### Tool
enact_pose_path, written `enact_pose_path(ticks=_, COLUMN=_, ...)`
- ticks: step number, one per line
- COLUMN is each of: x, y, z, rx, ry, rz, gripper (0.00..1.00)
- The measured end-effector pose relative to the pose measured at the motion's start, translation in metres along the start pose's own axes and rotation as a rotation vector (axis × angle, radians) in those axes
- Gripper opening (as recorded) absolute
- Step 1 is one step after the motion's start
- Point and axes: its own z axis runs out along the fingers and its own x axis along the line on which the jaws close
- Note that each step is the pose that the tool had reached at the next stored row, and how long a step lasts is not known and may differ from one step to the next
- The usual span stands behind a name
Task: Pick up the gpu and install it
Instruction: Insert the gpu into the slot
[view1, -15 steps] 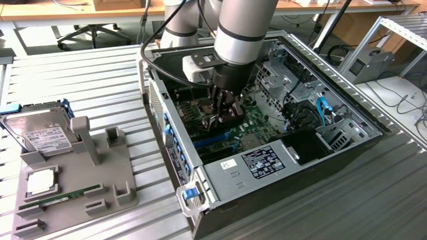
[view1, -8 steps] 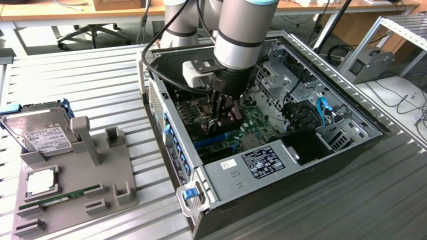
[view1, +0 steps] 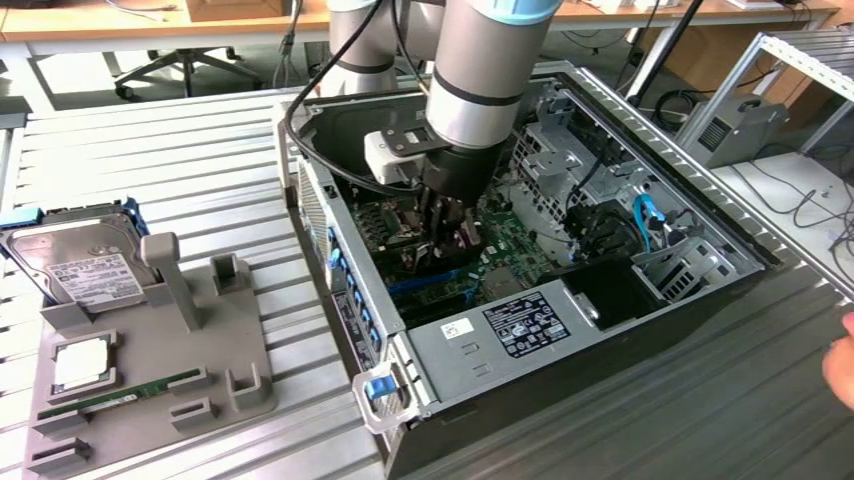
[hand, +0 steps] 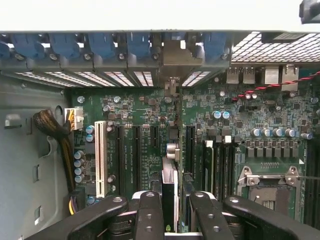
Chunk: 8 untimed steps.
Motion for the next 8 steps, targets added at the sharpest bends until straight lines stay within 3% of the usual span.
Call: enact_pose_path(ticks=8, x=-0.0001, y=-0.0002, z=0.0083, rx=-0.0001, ry=0.0001, rz=0.0, gripper=0.26)
